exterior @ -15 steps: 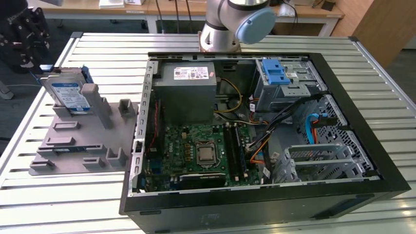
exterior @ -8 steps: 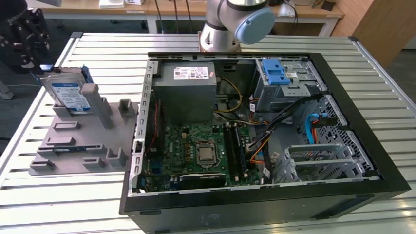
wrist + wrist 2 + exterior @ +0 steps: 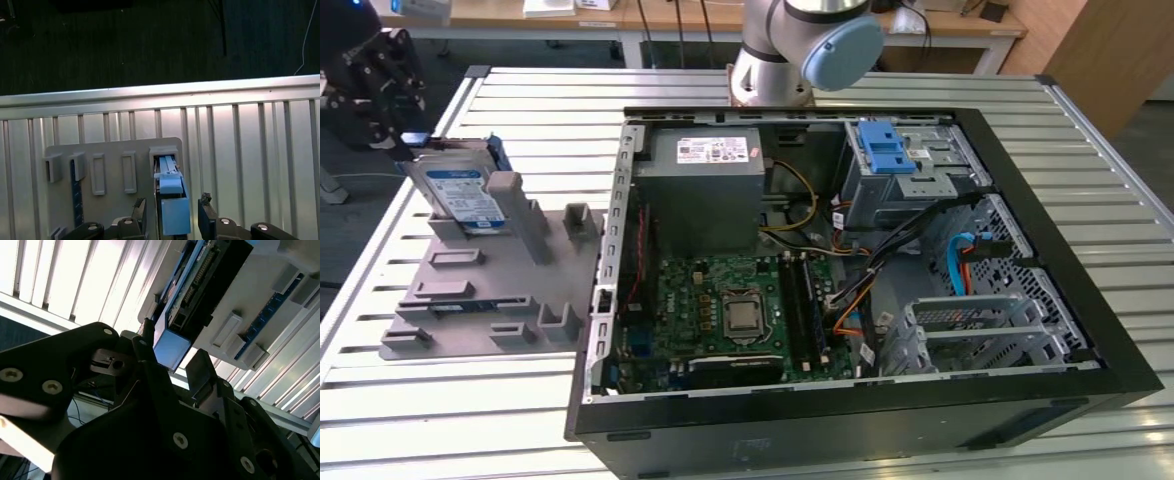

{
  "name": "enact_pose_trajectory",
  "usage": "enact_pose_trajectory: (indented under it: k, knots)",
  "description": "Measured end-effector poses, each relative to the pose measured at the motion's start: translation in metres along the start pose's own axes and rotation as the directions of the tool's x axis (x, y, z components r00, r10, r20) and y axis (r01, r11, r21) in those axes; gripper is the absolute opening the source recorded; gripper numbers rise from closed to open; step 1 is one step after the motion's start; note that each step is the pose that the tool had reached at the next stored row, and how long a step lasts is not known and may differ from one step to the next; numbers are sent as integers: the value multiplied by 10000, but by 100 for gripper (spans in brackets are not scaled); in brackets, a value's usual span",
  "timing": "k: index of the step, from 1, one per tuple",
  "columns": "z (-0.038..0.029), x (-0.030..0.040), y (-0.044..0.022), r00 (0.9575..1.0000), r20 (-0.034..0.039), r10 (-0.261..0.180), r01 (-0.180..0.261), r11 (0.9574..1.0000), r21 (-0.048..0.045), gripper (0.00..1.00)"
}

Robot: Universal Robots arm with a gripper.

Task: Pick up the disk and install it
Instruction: 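Pick up the disk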

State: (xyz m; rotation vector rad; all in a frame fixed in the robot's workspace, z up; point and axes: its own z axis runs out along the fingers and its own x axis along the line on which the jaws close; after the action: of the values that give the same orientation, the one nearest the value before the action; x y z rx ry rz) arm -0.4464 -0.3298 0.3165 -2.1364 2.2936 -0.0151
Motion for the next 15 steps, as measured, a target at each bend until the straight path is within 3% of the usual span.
enact_pose_trajectory:
  k: [5,10,15]
  knots:
    - [63,0,2,9992,4,-389,389,9992,-11,53]
    - [66,-1,2,9992,5,-391,391,9992,-23,53]
    - [110,0,2,9994,2,-356,356,9993,-62,53]
